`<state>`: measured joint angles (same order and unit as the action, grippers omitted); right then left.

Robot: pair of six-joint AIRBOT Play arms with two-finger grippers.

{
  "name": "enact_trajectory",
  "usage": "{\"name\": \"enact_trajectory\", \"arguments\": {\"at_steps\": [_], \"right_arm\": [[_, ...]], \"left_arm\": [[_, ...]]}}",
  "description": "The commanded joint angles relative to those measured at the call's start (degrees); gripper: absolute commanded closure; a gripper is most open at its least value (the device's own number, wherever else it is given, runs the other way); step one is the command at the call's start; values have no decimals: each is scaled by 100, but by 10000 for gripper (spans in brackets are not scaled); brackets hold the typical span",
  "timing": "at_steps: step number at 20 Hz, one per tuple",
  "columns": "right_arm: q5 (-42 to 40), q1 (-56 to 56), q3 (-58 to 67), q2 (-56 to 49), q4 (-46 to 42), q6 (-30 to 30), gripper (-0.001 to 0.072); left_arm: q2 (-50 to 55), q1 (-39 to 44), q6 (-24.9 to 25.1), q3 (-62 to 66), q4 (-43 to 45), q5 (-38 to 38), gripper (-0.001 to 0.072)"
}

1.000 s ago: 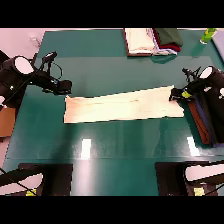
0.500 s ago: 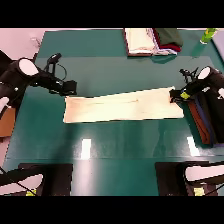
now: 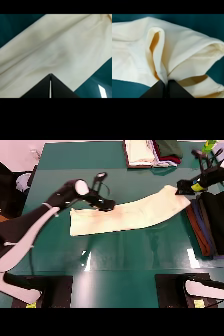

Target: Fold the shirts.

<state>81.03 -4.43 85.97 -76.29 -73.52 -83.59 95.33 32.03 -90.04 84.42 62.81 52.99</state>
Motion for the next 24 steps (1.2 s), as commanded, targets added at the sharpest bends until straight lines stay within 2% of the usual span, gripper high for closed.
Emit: {"name": "enact_trajectory", "arguments": {"at_steps": [1, 9, 13, 15, 20, 24], "right_arm": [[175, 439, 509, 343, 511, -168, 697], [229, 1414, 1196, 374, 496, -450, 697], [205, 1585, 1231, 372, 496, -546, 697], [101, 1725, 1231, 372, 498, -603, 697], [-428, 2511, 1224, 122, 505, -839, 697], [-1425, 3759, 1224, -531, 505, -1093, 697]], "left_arm": [[907, 546, 4, 870, -122, -87, 682], [1381, 702, -22, 1152, -109, -2, 681], [1231, 446, -308, 1325, 107, 317, 682], [826, 129, -313, 1340, 470, 511, 681], [-638, -942, -291, 1340, 2070, 1255, 680], [-1690, -1832, -96, 1340, 2623, 1622, 680]]}}
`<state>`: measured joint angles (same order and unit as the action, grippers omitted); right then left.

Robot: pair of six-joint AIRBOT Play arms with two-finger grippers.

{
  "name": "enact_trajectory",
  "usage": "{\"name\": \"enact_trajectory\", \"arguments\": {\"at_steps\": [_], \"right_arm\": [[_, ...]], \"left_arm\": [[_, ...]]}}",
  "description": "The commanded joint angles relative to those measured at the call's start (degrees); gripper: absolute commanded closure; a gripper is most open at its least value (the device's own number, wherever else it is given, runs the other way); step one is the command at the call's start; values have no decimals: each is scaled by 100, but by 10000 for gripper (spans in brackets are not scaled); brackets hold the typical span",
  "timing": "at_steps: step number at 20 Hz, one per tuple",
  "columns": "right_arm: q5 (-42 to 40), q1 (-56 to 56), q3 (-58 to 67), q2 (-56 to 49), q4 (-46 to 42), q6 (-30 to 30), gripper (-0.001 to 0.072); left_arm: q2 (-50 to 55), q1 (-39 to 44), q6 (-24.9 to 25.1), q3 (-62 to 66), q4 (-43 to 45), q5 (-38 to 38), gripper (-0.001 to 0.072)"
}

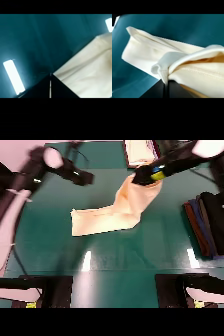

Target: Fold the shirts.

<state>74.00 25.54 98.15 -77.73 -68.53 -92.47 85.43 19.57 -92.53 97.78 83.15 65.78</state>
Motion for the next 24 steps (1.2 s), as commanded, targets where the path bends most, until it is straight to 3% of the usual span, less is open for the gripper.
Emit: {"name": "enact_trajectory", "arguments": {"at_steps": [1, 4, 5, 6, 7, 12, 18, 21, 23, 24], "right_arm": [[-1010, 1086, 7, -608, 11, -249, 697], [-2354, 2124, 9, -1397, 7, -278, 685], [-2970, 2428, 9, -1687, 9, -262, 527], [-3482, 2662, 24, -1932, 2, -262, 310], [-3510, 2769, 155, -2100, -13, -262, 252], [-2048, 2304, 557, -1823, -1025, -264, 260], [-1552, 807, -1412, -380, -1257, -264, 261], [-1547, 55, -2275, 232, -1202, -267, 260], [-1591, -254, -2660, 540, -1202, -267, 261], [-1602, -372, -2824, 678, -1204, -267, 261]], "left_arm": [[-916, -787, 155, 4, 588, 389, 680], [-1360, -1106, 155, 4, 603, 501, 680], [-1445, -1106, 157, 4, 686, 546, 679], [-1504, -1104, 199, 4, 693, 603, 680], [-1521, -1104, 271, 11, 695, 702, 680], [-1515, -1104, 452, 15, 693, 1145, 680], [-1508, -1104, 452, -459, 98, 1845, 679], [-1504, -1104, 481, -1506, -798, 1532, 673], [-1502, -1104, 601, -2297, -1303, 1043, 194], [-1502, -1104, 599, -2653, -1340, 793, 207]]}}
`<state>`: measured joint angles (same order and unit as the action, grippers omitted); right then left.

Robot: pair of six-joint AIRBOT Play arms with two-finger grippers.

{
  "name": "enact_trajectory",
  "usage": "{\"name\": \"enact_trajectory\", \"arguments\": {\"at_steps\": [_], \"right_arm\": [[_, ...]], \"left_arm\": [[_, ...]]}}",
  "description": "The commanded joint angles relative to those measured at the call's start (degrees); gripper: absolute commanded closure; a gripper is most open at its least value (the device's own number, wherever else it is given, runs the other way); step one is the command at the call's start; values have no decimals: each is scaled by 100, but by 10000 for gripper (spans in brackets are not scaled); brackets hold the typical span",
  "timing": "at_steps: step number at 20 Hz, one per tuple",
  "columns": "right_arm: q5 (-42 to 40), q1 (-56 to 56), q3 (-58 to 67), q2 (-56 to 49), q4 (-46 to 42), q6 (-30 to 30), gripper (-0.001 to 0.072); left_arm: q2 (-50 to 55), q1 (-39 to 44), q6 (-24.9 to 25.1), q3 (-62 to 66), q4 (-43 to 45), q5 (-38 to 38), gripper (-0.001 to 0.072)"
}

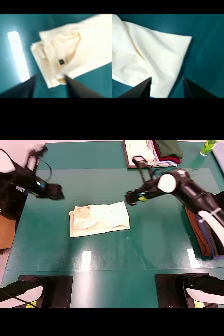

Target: Fold the shirts.

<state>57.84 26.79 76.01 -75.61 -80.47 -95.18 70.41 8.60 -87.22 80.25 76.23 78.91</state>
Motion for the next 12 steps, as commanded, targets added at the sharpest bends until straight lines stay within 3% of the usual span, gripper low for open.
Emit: {"name": "enact_trajectory", "arguments": {"at_steps": [1, 5, 8, 11, 12], "right_arm": [[13, -573, -739, 566, -9, 4, 261], [-85, -638, -1139, 796, -9, 4, 260], [-79, -638, -1222, 789, -7, 2, 261], [-66, -634, -1217, 787, -2, 4, 261], [-66, -629, -1217, 787, -2, 2, 260]], "left_arm": [[0, -7, 66, -1182, -647, -660, 226], [-2, -7, 116, -2015, -1119, -769, 226], [-2, -7, 498, -2201, -1773, -1073, 226], [-2, -7, 509, -2201, -1805, -1239, 243], [-2, -7, 542, -2201, -1768, -1123, 588]]}}
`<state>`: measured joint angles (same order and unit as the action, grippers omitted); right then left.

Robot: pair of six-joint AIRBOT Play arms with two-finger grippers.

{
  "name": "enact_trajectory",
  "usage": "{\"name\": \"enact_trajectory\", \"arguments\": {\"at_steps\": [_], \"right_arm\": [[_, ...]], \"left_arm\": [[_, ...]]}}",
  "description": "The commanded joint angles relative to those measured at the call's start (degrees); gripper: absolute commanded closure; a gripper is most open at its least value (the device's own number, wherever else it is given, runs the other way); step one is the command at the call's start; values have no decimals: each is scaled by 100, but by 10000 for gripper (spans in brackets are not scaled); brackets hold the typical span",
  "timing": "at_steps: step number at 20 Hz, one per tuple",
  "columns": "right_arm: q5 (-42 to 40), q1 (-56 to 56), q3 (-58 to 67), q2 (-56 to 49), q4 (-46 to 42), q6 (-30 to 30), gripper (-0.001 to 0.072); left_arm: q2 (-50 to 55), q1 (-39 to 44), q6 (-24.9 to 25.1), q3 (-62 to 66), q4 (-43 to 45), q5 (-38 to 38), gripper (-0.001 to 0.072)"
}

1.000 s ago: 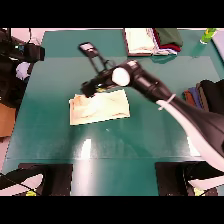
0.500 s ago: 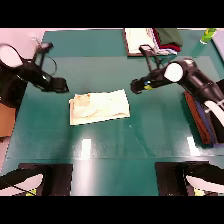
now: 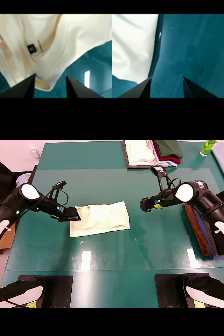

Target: Fold the shirts.

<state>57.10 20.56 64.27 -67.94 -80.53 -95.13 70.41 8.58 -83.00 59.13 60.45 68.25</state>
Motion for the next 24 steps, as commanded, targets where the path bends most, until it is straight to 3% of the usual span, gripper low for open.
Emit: {"name": "enact_trajectory", "arguments": {"at_steps": [1, 5, 8, 11, 12, 13, 14, 15, 16, 18, 20, 21, 24], "right_arm": [[9, -2, -44, 20, 2, -2, 261], [177, -4, -39, 26, 2, 0, 260], [299, -4, -39, 26, 4, 0, 261], [243, -4, -39, 26, 4, -2, 260], [256, -4, -39, 26, 7, 0, 260], [260, -4, -39, 26, 22, -2, 258], [260, -4, -39, 24, 149, 0, 236], [256, -9, -39, 26, 278, 0, 116], [271, -9, -42, 24, 411, 2, 47], [310, 7, -44, -57, 772, 0, 12], [304, 105, -44, -352, 1047, -2, 13], [269, 195, -37, -573, 1163, -81, 13], [-44, 463, -28, -1272, 1617, -308, 14]], "left_arm": [[-2, -4, 267, -90, -151, 87, 680], [-221, 76, 227, -258, 750, 1235, 681], [-769, 149, -157, -1023, 1547, 1034, 680], [-876, 149, -306, -1508, 1681, 752, 677], [-876, 149, -393, -1550, 1683, 673, 581], [-881, 149, -496, -1519, 1681, 575, 261], [-898, 146, -566, -1414, 1692, 514, 156], [-949, 142, -588, -1207, 1703, 483, 156], [-1029, 144, -673, -955, 1703, 476, 157], [-1244, 144, -704, -350, 1700, 442, 176], [-1366, 144, -693, 92, 1652, 367, 571], [-1375, 144, -651, 223, 1646, 328, 680], [-1360, 144, -654, 267, 1626, 264, 679]]}}
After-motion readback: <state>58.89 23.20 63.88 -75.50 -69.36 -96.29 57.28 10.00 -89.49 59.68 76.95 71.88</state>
